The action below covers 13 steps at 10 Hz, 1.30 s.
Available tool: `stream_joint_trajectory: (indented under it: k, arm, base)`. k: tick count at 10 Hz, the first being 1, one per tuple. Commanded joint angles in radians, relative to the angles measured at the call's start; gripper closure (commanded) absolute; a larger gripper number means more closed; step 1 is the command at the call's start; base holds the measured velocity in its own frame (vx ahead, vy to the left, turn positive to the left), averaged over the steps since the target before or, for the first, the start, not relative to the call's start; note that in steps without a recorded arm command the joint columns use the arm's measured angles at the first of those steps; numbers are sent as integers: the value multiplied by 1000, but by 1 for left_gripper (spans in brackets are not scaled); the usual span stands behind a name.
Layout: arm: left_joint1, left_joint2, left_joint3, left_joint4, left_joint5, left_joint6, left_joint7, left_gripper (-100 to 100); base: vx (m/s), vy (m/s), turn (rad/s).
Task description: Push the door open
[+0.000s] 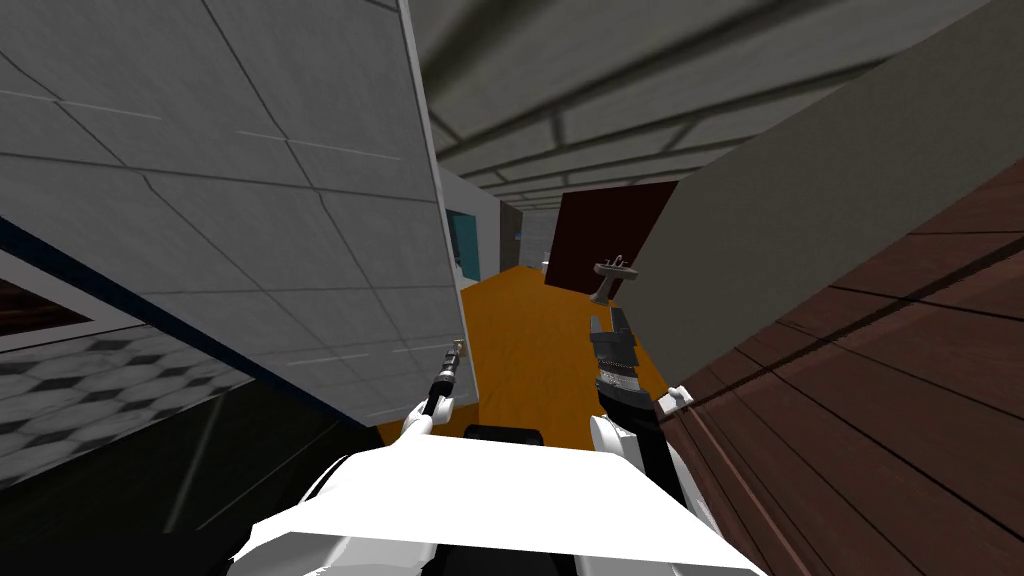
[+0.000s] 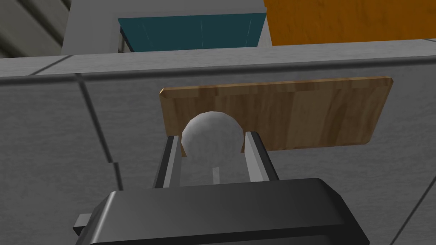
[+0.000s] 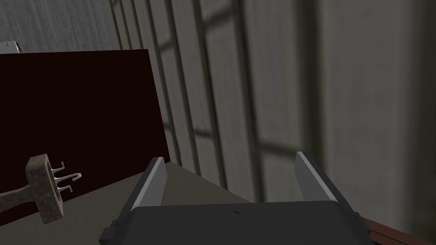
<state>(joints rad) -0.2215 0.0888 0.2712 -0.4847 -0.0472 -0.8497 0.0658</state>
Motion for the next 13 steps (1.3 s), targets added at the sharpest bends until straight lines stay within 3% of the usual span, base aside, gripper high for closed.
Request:
stream_joint_trajectory:
  k: [1,3,5,6,7,12,13]
  arm:
    - [-10,22,25,17,16,-17,-6,100]
    - [-10,22,25,17,16,-17,-6,100]
    - [-19,22,25,83,16,-21,-6,100]
    - [-10,22,25,57,16,-17,-6,100]
    - [-8,28,44,17,30,-15,-14,100]
    - [-6,33,63,17,44,-13,-21,100]
    - [-4,38,83,17,58,-11,-29,100]
  base:
    - [205,-53,59]
    - [109,-29,24]
    - [9,15,-19]
    - [-22,3,-9]
    - [80,-32,78]
    - [147,-26,39]
    - [143,-21,81]
